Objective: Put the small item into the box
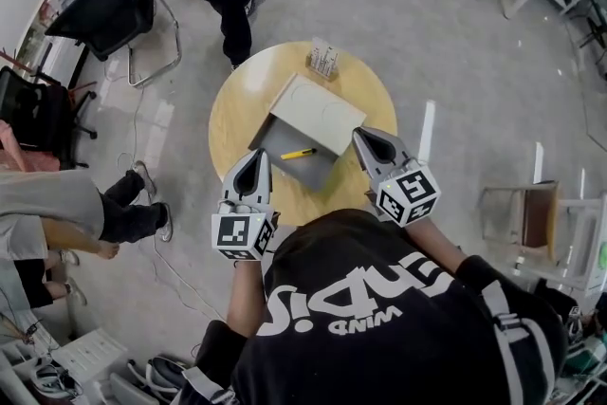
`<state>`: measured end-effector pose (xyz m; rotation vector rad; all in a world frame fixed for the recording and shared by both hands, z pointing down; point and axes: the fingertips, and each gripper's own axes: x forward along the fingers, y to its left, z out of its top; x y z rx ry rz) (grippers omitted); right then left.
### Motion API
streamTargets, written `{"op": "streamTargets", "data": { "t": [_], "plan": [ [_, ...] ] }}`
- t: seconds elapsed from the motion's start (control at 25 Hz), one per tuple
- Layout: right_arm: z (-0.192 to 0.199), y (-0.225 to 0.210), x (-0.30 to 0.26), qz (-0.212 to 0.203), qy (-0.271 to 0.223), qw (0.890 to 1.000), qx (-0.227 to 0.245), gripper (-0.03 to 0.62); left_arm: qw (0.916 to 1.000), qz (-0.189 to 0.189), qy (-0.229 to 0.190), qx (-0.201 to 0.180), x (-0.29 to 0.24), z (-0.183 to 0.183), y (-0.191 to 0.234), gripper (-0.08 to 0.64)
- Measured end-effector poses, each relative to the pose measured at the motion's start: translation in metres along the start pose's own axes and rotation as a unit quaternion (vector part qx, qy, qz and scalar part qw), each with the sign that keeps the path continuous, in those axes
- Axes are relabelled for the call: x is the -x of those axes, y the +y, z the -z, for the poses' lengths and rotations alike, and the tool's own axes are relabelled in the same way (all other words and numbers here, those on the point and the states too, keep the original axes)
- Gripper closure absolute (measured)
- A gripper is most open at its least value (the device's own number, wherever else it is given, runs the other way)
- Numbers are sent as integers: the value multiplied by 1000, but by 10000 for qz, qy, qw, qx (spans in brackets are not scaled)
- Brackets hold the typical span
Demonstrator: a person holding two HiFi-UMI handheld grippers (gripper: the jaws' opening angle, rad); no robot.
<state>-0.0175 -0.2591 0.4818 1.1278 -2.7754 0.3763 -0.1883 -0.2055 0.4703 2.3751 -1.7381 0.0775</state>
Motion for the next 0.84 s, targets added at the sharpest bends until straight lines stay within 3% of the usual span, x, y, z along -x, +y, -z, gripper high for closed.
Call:
{"op": "streamTargets", "data": {
  "t": [0.84],
  "plan": [
    [-1,7,7,-165,73,9998,90,589,10000,-74,42,45,7,0,-5,549]
  ]
}}
